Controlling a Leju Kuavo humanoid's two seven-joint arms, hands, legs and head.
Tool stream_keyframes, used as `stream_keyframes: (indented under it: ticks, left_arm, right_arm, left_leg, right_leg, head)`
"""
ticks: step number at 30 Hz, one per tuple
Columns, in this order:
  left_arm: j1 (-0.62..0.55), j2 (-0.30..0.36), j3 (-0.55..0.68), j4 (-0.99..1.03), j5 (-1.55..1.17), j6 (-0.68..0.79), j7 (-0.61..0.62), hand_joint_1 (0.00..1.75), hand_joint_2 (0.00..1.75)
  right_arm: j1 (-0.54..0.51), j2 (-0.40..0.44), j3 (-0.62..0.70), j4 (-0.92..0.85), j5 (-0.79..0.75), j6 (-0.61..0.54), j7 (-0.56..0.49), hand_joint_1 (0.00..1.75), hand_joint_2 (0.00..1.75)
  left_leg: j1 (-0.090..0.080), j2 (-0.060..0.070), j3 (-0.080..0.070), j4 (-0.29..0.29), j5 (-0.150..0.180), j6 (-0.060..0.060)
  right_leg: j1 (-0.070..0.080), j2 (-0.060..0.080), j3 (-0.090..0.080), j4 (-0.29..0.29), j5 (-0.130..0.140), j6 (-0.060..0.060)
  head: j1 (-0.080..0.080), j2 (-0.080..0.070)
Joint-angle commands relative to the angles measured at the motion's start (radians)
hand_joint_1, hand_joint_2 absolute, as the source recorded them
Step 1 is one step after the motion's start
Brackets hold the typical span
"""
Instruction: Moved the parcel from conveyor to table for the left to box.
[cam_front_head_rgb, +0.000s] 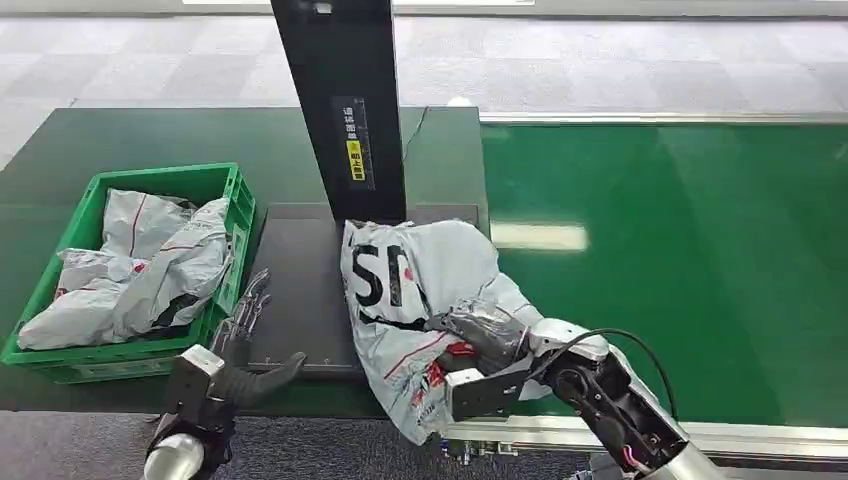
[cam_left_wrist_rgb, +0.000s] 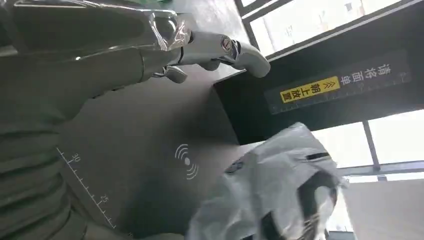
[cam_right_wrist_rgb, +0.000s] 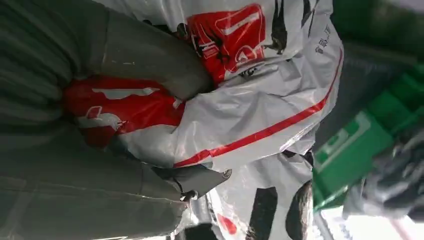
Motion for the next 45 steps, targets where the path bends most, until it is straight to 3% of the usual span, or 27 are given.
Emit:
stream_keyframes:
  ticks: [1, 5, 10, 15, 20, 23, 25, 27, 33, 38, 42, 45]
  left_arm:
    - [-0.036, -0.014, 0.01, 0.046, 0.003, 0.007, 0.012, 0.0, 1.75]
    - [-0.036, -0.024, 0.012, 0.041, -0.006, 0.005, 0.021, 0.0, 1.75]
    - [-0.024, -0.043, 0.017, 0.024, -0.032, 0.005, 0.03, 0.0, 1.75]
    - [-0.064, -0.05, 0.001, 0.067, -0.04, -0.002, 0.035, 0.0, 1.75]
    - [-0.058, -0.049, -0.002, 0.052, -0.039, 0.001, 0.035, 0.0, 1.75]
    - [-0.065, -0.047, -0.009, 0.048, -0.038, -0.009, 0.036, 0.0, 1.75]
    - [-0.078, -0.047, -0.016, 0.063, -0.036, -0.018, 0.034, 0.0, 1.75]
    - [-0.094, -0.045, -0.023, 0.081, -0.03, -0.025, 0.024, 0.0, 1.75]
    - [-0.098, -0.04, -0.029, 0.061, -0.045, 0.006, 0.006, 0.0, 1.75]
    - [-0.088, -0.041, -0.038, 0.051, -0.061, 0.018, 0.006, 0.0, 1.75]
    - [-0.086, -0.041, -0.048, 0.063, -0.06, 0.022, -0.001, 0.0, 1.75]
    - [-0.08, -0.041, -0.053, 0.06, -0.059, 0.027, -0.007, 0.0, 1.75]
  right_arm:
    - [-0.091, -0.024, 0.184, 0.127, 0.025, 0.043, 0.066, 1.75, 1.75]
    - [-0.094, -0.04, 0.197, 0.157, 0.036, 0.032, 0.069, 1.75, 1.75]
    - [-0.119, -0.001, 0.23, 0.272, 0.195, -0.108, 0.191, 1.75, 1.75]
    - [-0.079, -0.046, 0.239, 0.244, 0.152, 0.004, 0.123, 1.75, 1.75]
    - [-0.08, -0.046, 0.218, 0.242, 0.196, -0.084, 0.173, 1.75, 1.75]
    - [-0.079, -0.033, 0.184, 0.227, 0.187, -0.167, 0.106, 1.75, 1.75]
    - [-0.074, -0.04, 0.177, 0.206, 0.181, -0.187, 0.076, 1.48, 1.75]
    - [-0.065, -0.041, 0.169, 0.198, 0.185, -0.198, 0.067, 0.03, 1.75]
    - [-0.037, -0.019, 0.094, 0.149, 0.16, -0.343, -0.008, 0.0, 1.75]
    - [-0.037, 0.003, 0.054, 0.128, 0.113, -0.347, -0.017, 0.0, 1.75]
    - [-0.044, 0.055, -0.056, 0.147, -0.143, -0.148, -0.009, 0.0, 1.75]
    - [-0.053, 0.056, -0.083, 0.127, -0.194, -0.137, -0.011, 0.0, 1.75]
  left_leg:
    - [0.0, 0.001, 0.0, -0.001, 0.001, 0.0]
    - [0.0, 0.0, 0.0, 0.0, 0.0, 0.0]
    - [0.0, 0.001, 0.001, -0.001, 0.001, 0.0]
    - [0.0, -0.003, 0.001, -0.002, 0.003, 0.0]
    - [0.0, -0.002, 0.006, -0.001, 0.001, 0.0]
    - [0.0, -0.003, 0.006, -0.002, 0.003, 0.001]
    - [0.0, -0.003, 0.005, -0.001, 0.003, 0.001]
    - [0.0, -0.002, 0.007, 0.0, 0.002, 0.0]
    - [0.0, -0.001, 0.004, -0.001, 0.004, 0.001]
    - [-0.001, 0.001, 0.004, 0.0, 0.002, 0.001]
    - [0.0, 0.001, 0.002, -0.001, 0.003, 0.001]
    - [-0.001, 0.002, 0.001, 0.0, 0.003, 0.001]
  right_leg:
    - [0.0, 0.001, 0.0, -0.001, 0.001, 0.0]
    - [0.0, 0.0, 0.001, -0.001, 0.001, 0.0]
    - [0.0, 0.001, 0.001, -0.001, 0.001, 0.0]
    - [0.0, -0.003, 0.002, -0.003, 0.002, 0.0]
    - [0.0, -0.002, 0.006, -0.002, 0.001, 0.0]
    - [0.0, -0.003, 0.006, -0.003, 0.002, 0.0]
    - [0.0, -0.003, 0.006, -0.003, 0.003, 0.0]
    - [0.0, -0.002, 0.007, -0.001, 0.001, 0.0]
    - [0.0, -0.001, 0.004, -0.002, 0.004, 0.0]
    - [0.0, 0.001, 0.004, 0.0, 0.002, 0.0]
    - [0.0, 0.001, 0.002, -0.001, 0.003, 0.0]
    - [-0.001, 0.002, 0.0, 0.0, 0.004, 0.0]
  head:
    - [0.0, 0.0]
    - [0.0, 0.0]
    - [0.0, 0.0]
    - [0.0, 0.0]
    - [0.0, 0.0]
    - [0.0, 0.0]
    - [0.0, 0.0]
    - [0.0, 0.0]
    - [0.0, 0.0]
    - [0.0, 0.0]
    - [0.0, 0.0]
    - [0.0, 0.0]
